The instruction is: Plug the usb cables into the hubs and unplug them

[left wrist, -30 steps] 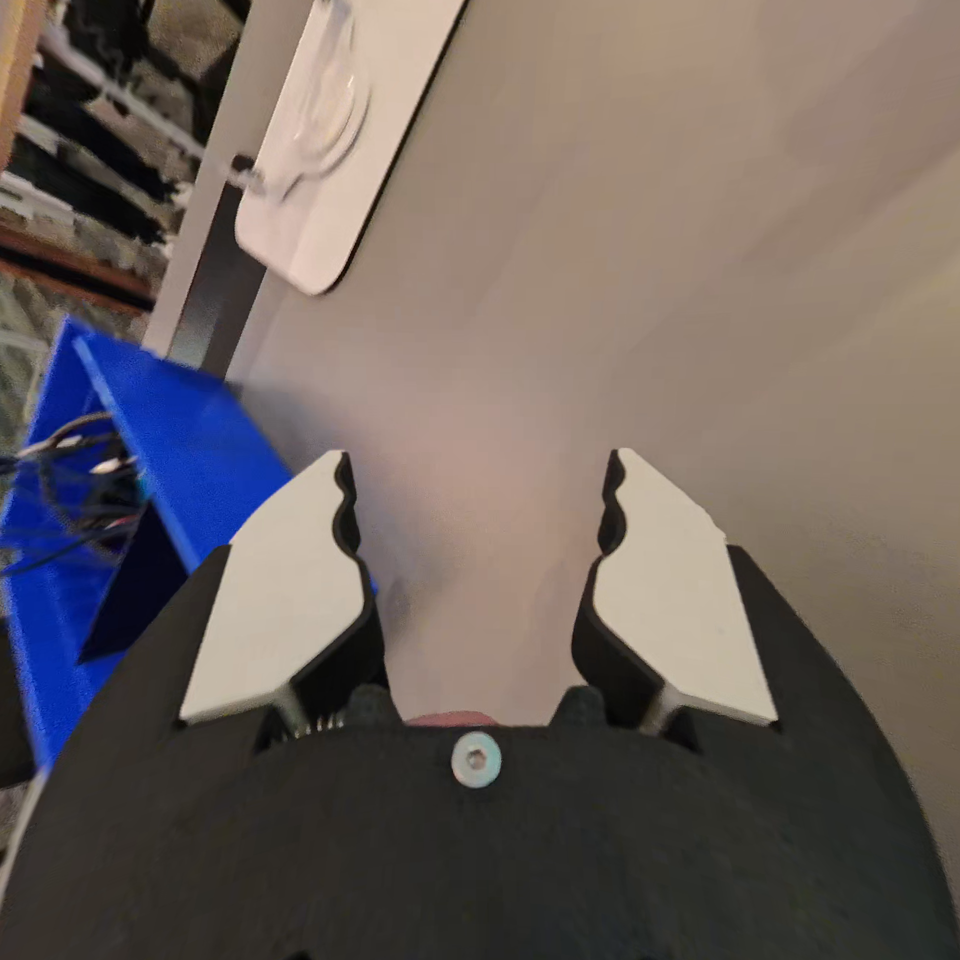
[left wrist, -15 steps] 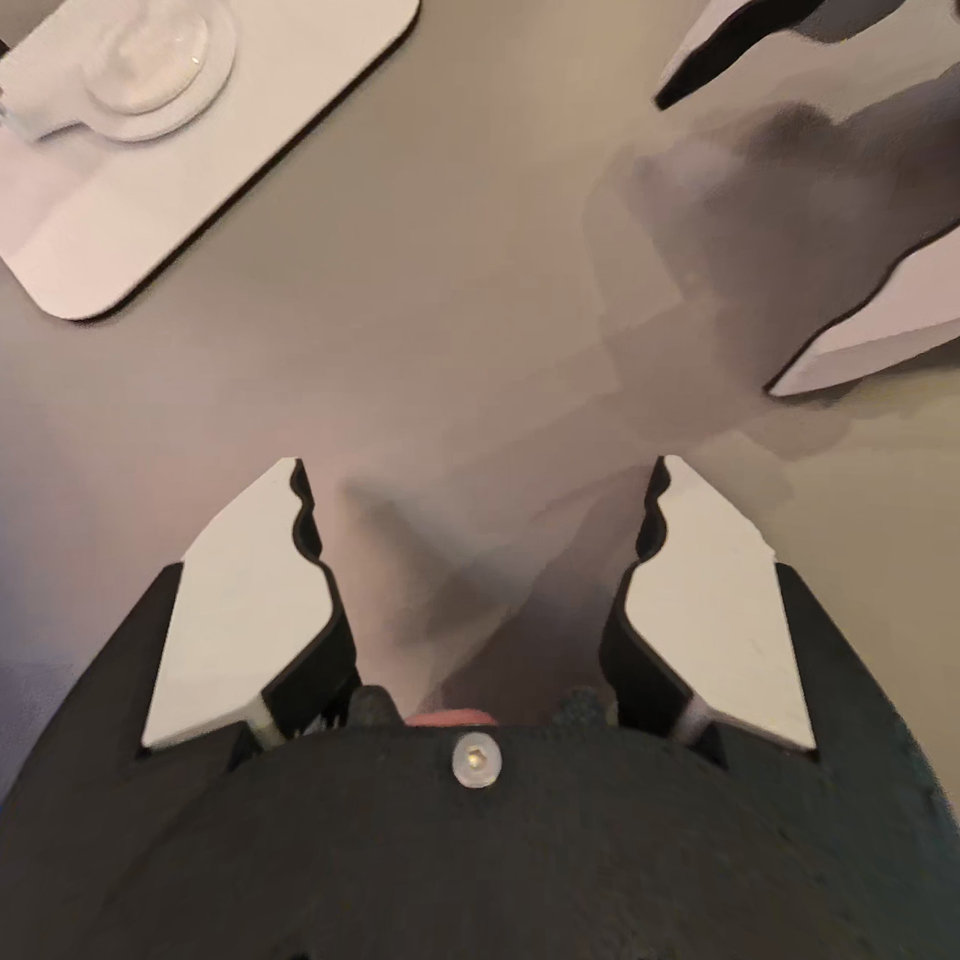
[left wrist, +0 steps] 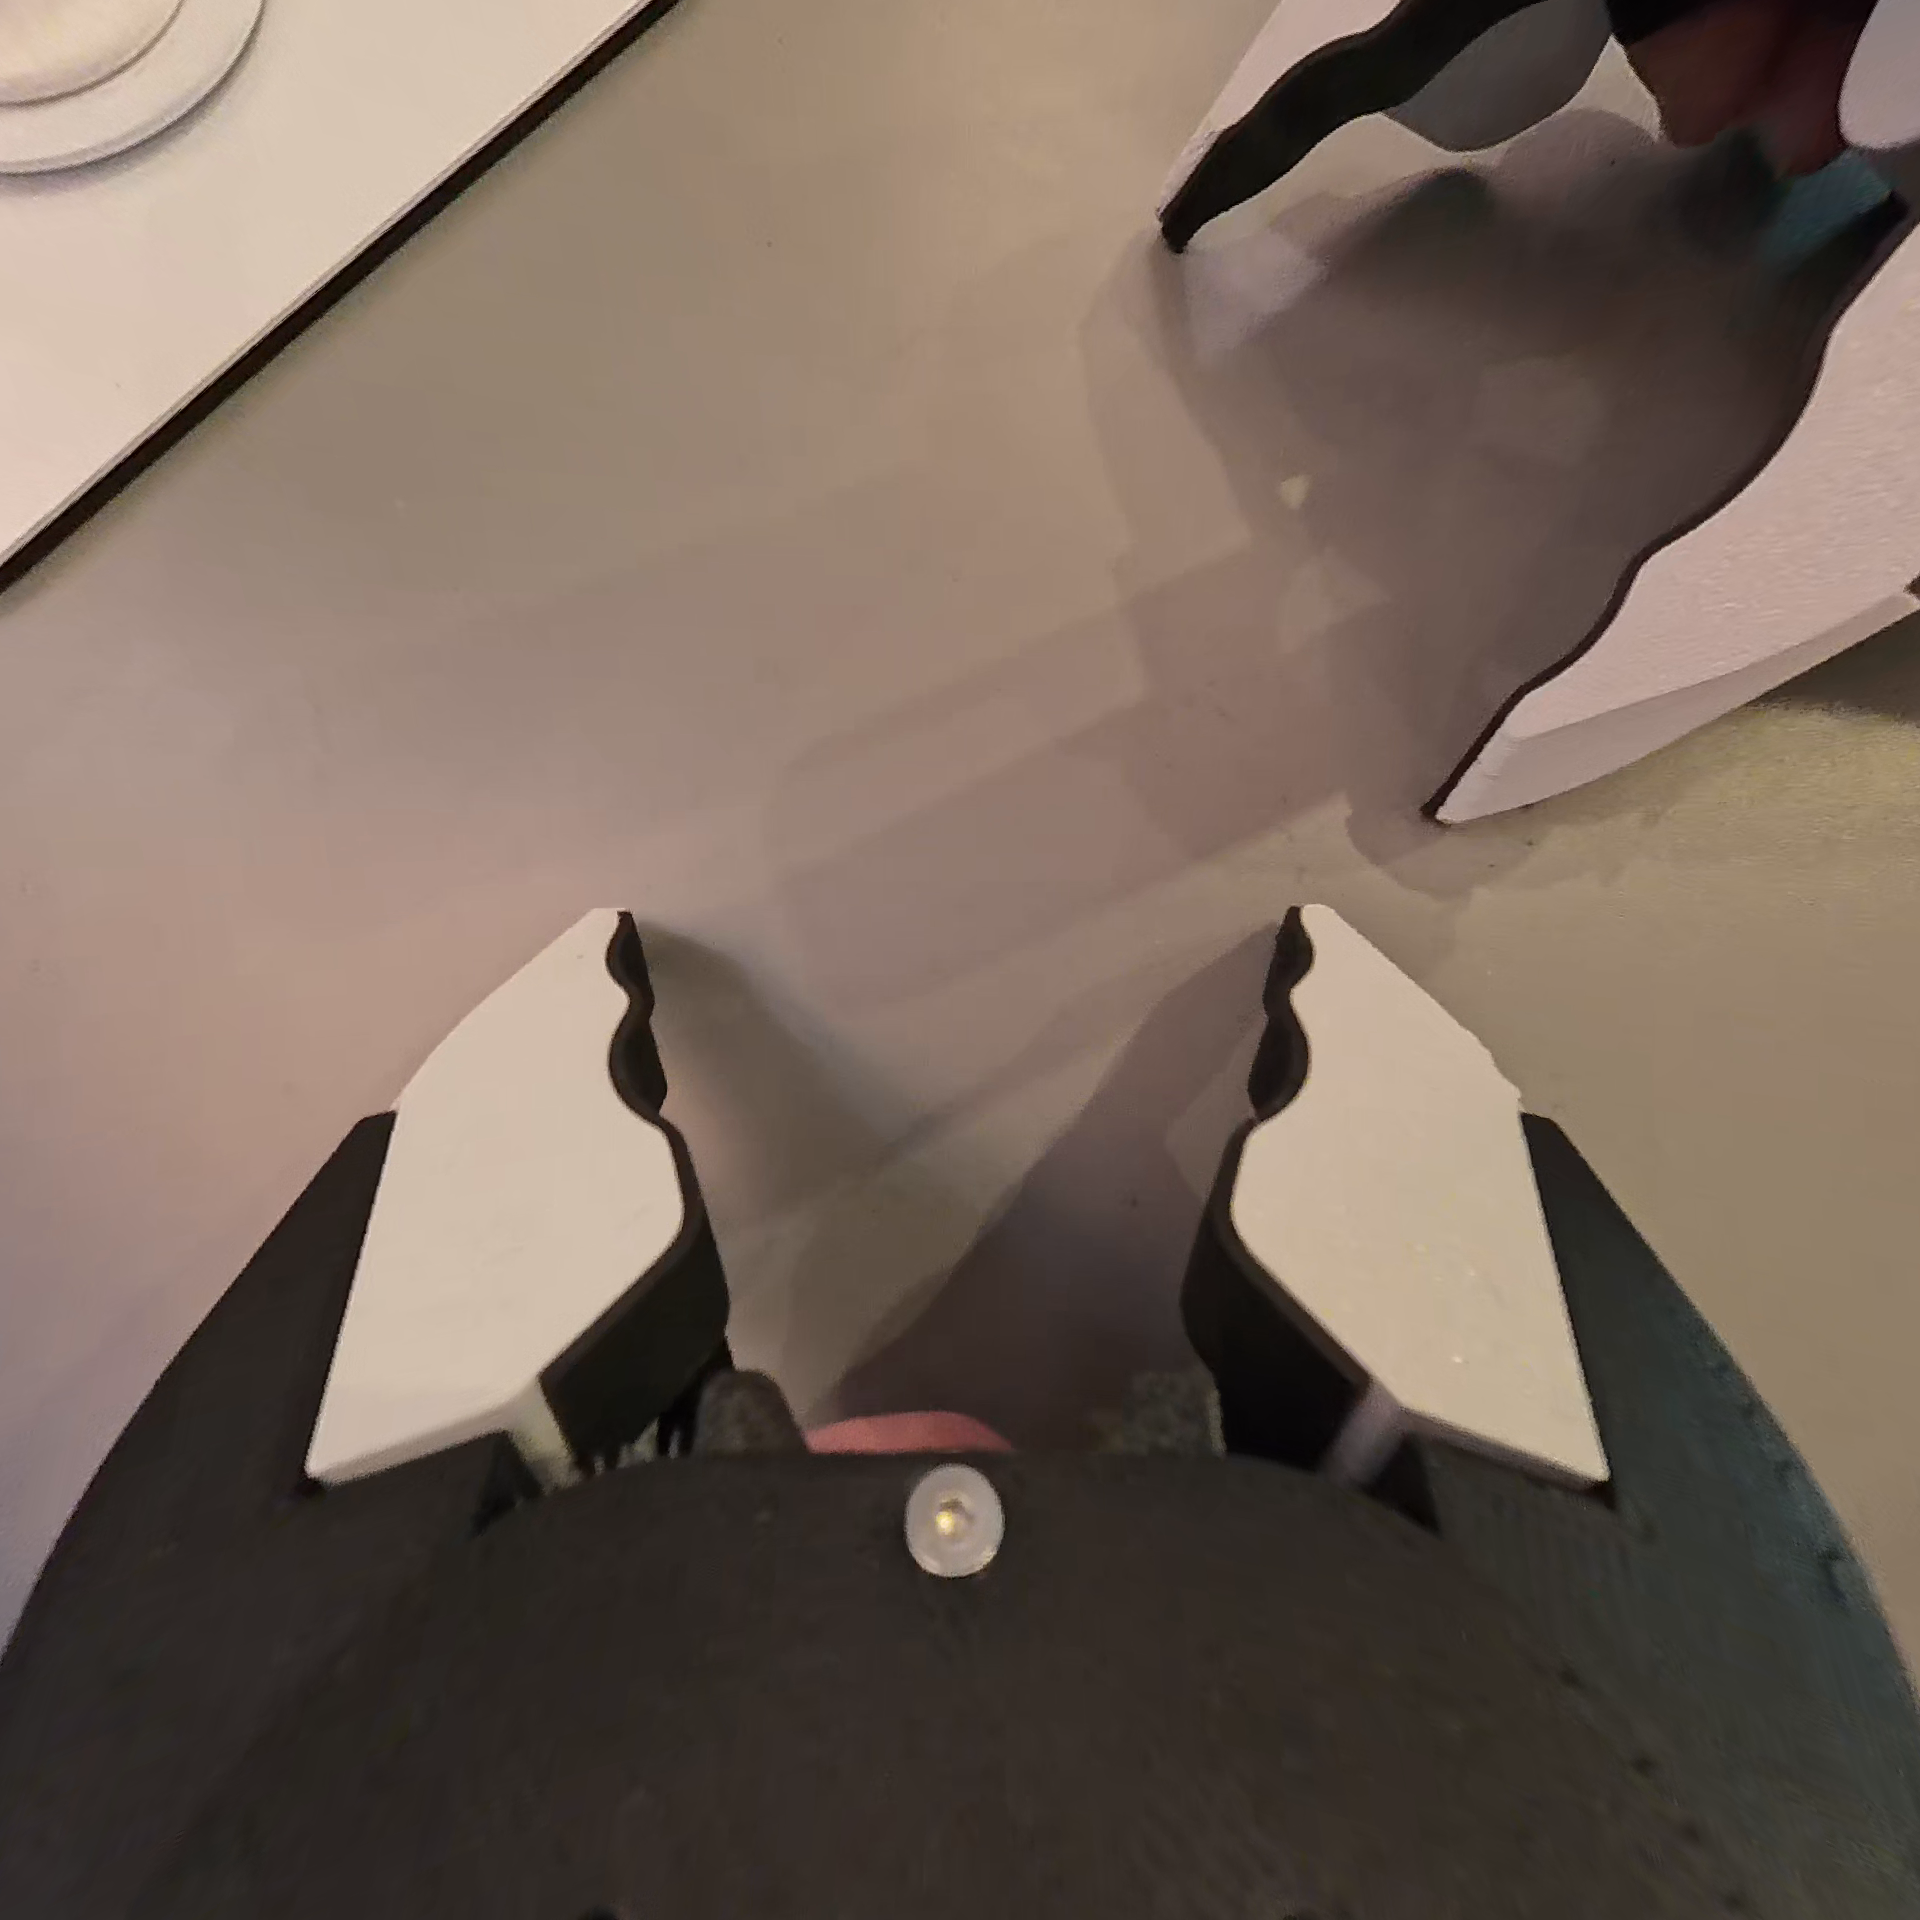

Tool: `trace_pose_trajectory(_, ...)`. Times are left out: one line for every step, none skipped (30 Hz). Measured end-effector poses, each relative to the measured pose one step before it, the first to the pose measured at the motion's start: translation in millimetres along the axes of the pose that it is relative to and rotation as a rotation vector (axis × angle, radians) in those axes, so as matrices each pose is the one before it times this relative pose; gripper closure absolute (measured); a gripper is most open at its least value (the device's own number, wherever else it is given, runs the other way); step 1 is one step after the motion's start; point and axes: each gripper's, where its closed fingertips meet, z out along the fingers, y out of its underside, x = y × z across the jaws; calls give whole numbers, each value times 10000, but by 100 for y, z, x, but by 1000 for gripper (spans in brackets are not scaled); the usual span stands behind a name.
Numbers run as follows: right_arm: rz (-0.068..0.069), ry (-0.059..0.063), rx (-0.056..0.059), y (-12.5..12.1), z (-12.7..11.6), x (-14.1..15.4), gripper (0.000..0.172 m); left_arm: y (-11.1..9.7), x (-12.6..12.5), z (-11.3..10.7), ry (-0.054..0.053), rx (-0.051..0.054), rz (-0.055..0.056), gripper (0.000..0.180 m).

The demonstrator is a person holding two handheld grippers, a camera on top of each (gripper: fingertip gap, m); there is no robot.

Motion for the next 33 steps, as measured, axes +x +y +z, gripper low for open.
trace_pose_trajectory(-7,-2,0,0,0,2,53,2,6,-4,0,6,1,69)
trace_pose_trajectory(-6,-4,-1,3,-2,-15,53,-1,-3,-2,-1,6,0,69)
trace_pose_trajectory(-9,-3,0,1,-1,-11,53,2,9,-2,0,0,0,69)
trace_pose_trajectory(-13,-3,3,-3,-12,-14,53,1,0,-1,1,-1,2,69)
trace_pose_trajectory(-19,-14,3,-1,0,-33,53,7,4,-6,5,0,0,69)
trace_pose_trajectory(-27,-26,-1,14,-13,-41,53,6,2,-6,3,1,-1,69)
trace_pose_trajectory(-26,-25,-2,16,-14,-40,53,14,-3,-11,-8,-4,1,69)
trace_pose_trajectory(-22,-22,1,11,-10,-24,53,21,25,-32,25,3,10,69)
trace_pose_trajectory(-25,-22,2,20,-19,-21,53,-22,314,-140,223,60,116,71)
trace_pose_trajectory(-19,-19,2,9,-24,6,53,-451,557,-448,342,463,153,81)
trace_pose_trajectory(-12,-14,3,20,-20,16,53,-746,484,-840,232,719,61,86)
trace_pose_trajectory(-13,-10,2,7,-21,-8,53,-678,698,-1112,382,536,106,91)
trace_pose_trajectory(-18,-11,3,11,-25,-12,54,-684,-320,-1407,-309,395,125,94)
trace_pose_trajectory(-15,-11,5,4,-20,-22,54,-771,-980,-1635,-599,312,141,95)
trace_pose_trajectory(-12,-9,5,6,-7,-15,55,-823,-998,-1758,-366,237,124,95)
trace_pose_trajectory(-15,-11,5,-7,-10,-24,55,-1018,-1260,-1894,-350,271,83,96)
trace_pose_trajectory(-11,-10,4,-5,-11,-25,56,-1133,-1754,-1925,-518,313,127,97)
trace_pose_trajectory(-5,-7,2,-3,1,-5,56,-982,-2221,-1766,-622,177,227,100)
trace_pose_trajectory(-3,-3,1,0,0,-16,56,-735,-2574,-1447,-671,24,371,107)
trace_pose_trajectory(-3,-2,1,-2,1,-1,56,-400,-2748,-1002,-635,-126,522,114)
trace_pose_trajectory(-7,-4,3,-5,-11,-6,56,17,-2861,-476,-633,-277,587,116)
trace_pose_trajectory(-9,-6,3,-3,1,-15,57,503,-2432,73,-350,-424,620,118)
trace_pose_trajectory(-8,-9,3,1,-3,-12,57,944,-1567,546,178,-548,581,125)
trace_pose_trajectory(-8,-11,3,-5,-10,-15,57,1078,-1323,833,217,-542,460,126)
trace_pose_trajectory(-9,-12,3,6,-7,-8,58,935,-1326,1032,1,-351,546,126)
trace_pose_trajectory(-9,-12,4,9,-11,0,58,1094,-649,1274,317,-398,508,127)
trace_pose_trajectory(-9,-12,4,13,-28,1,58,1373,-107,1409,678,-647,231,125)
trace_pose_trajectory(-12,-12,4,14,-15,10,59,926,-449,1301,386,-491,158,123)
trace_pose_trajectory(-12,-11,4,8,-23,-3,59,140,-461,1014,203,24,290,125)
trace_pose_trajectory(-11,-11,4,14,-15,11,59,-65,-65,851,423,144,239,129)
trace_pose_trajectory(-7,-9,5,6,-22,10,60,359,-65,876,484,-215,-4,130)
trace_pose_trajectory(-4,-7,6,11,-14,25,60,525,21,833,561,-389,-119,124)
trace_pose_trajectory(-5,-6,5,1,-17,18,61,407,368,693,724,-301,-48,124)
